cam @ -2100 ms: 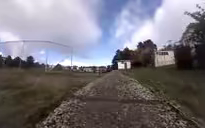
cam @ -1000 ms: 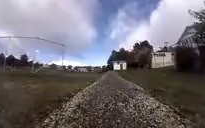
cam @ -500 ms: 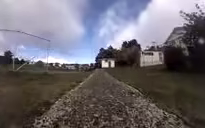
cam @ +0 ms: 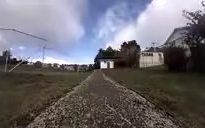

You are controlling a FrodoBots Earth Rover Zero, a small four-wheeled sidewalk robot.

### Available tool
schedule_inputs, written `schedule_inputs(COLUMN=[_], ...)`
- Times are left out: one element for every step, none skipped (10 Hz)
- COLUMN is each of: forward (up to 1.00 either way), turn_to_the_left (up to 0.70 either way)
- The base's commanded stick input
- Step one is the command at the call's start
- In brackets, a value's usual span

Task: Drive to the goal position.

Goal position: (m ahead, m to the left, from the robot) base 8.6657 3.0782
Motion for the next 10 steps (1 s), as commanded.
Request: schedule_inputs(forward=[1.00,1.00,1.00,1.00,1.00,1.00,1.00,1.00,1.00,1.00], turn_to_the_left=[-0.40,-0.40,-0.28,-0.09,-0.02,0.00,0.00,0.00,0.00,0.00])
